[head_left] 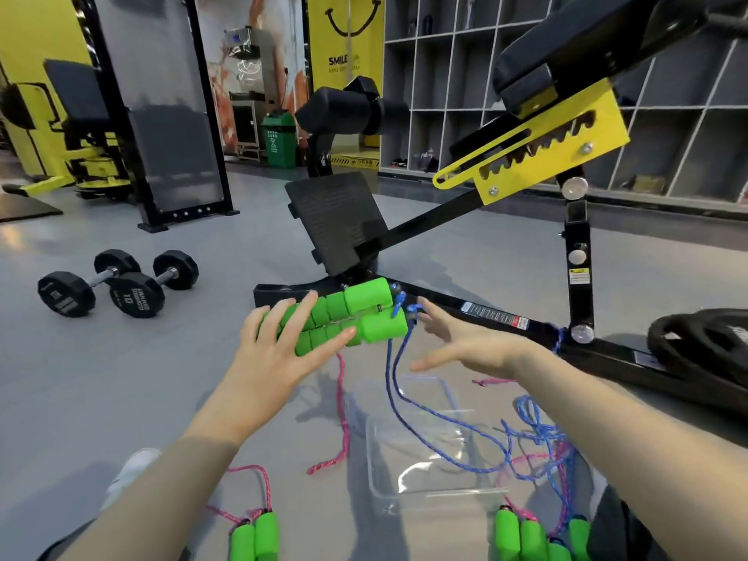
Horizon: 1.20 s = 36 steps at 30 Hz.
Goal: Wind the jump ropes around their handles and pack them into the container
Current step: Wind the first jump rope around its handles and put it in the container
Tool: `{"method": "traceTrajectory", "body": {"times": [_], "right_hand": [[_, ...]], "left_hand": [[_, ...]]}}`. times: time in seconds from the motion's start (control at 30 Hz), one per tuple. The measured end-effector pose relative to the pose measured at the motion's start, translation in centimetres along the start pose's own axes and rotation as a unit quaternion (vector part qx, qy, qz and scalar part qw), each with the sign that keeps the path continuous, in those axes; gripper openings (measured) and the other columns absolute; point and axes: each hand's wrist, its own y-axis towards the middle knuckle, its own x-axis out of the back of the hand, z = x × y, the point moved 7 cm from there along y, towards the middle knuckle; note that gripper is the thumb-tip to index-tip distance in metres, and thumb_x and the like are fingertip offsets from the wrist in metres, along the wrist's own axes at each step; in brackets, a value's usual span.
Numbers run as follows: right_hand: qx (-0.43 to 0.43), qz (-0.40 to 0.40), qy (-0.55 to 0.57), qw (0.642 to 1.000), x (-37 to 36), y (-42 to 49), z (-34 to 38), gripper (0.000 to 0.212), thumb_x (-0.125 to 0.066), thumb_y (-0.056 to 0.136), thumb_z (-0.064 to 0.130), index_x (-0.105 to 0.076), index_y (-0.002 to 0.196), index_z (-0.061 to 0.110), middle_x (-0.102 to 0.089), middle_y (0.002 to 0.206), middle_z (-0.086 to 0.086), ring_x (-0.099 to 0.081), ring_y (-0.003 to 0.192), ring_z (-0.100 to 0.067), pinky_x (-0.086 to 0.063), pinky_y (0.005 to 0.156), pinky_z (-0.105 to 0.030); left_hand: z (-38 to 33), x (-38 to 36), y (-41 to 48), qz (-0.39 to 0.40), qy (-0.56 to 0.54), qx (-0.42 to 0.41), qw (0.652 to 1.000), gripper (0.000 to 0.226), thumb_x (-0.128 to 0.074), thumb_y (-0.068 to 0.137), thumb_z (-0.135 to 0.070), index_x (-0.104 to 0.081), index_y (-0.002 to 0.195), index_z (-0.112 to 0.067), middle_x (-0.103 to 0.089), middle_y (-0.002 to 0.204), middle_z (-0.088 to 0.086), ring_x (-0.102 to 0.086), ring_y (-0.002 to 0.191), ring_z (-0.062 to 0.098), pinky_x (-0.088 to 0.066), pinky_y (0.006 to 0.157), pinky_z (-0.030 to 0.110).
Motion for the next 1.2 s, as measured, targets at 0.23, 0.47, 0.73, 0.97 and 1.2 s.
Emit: {"method": "traceTrajectory", "body": {"times": [0.23, 0.47, 0.73, 0.97, 1.2], "right_hand": [[-0.082, 0.05, -0.091, 0.991, -3.5, 2.0, -4.9, 0.008, -0.056, 0.092, 0.012, -0.059, 0.098, 0.008, -0.055, 0.044, 0.01, -0.058, 0.049, -0.005, -0.047, 0.074, -0.032], [-0.265, -0.211, -0.353, 0.872, 7.9, -4.8, -14.4, 0.035, -0.039, 0.098, 0.029, -0.057, 0.073, 0.012, -0.057, 0.067, -0.003, -0.057, 0.071, -0.022, -0.038, 0.059, -0.025], [-0.048, -0.427, -0.011, 0.903, 13.9, -7.3, -1.1, 0.033, -0.033, 0.098, 0.022, -0.051, 0.078, 0.003, -0.063, 0.064, -0.018, -0.055, 0.031, -0.019, -0.042, 0.034, -0.019], [0.107, -0.491, 0.053, 0.863, 17.9, -12.1, 12.4, 0.038, -0.033, 0.101, 0.028, -0.048, 0.073, 0.007, -0.056, 0.069, -0.023, -0.054, 0.033, -0.017, -0.043, 0.036, -0.021], [0.24, -0.518, 0.116, 0.813, 20.1, -16.4, 23.6, 0.04, -0.03, 0.1, 0.025, -0.04, 0.065, 0.01, -0.044, 0.062, -0.01, -0.044, 0.035, -0.016, -0.038, 0.038, -0.021]], "left_hand": [[3.4, -0.5, -0.9, 0.015, 0.018, 0.164, 0.986, 0.086, -0.065, 0.07, 0.008, -0.037, 0.142, -0.03, -0.037, 0.136, 0.028, -0.042, 0.108, 0.041, -0.032, 0.082, 0.051], [8.4, -0.5, -4.1, 0.057, 0.017, 0.299, 0.952, 0.067, -0.058, 0.084, 0.001, -0.04, 0.143, -0.025, -0.036, 0.138, 0.034, -0.044, 0.106, 0.048, -0.036, 0.08, 0.057], [1.1, -0.4, 0.8, -0.01, -0.001, 0.113, 0.994, 0.074, -0.048, 0.076, 0.009, -0.042, 0.139, -0.028, -0.046, 0.13, 0.03, -0.043, 0.103, 0.041, -0.032, 0.078, 0.051], [-2.5, 1.8, 2.9, -0.06, 0.003, 0.037, 0.998, 0.082, -0.044, 0.074, 0.014, -0.038, 0.141, -0.032, -0.039, 0.134, 0.026, -0.044, 0.107, 0.04, -0.036, 0.084, 0.053], [-1.0, 3.1, 3.0, -0.082, 0.001, 0.072, 0.994, 0.073, -0.035, 0.081, 0.012, -0.041, 0.138, -0.032, -0.043, 0.131, 0.025, -0.046, 0.104, 0.039, -0.037, 0.082, 0.052]]}}
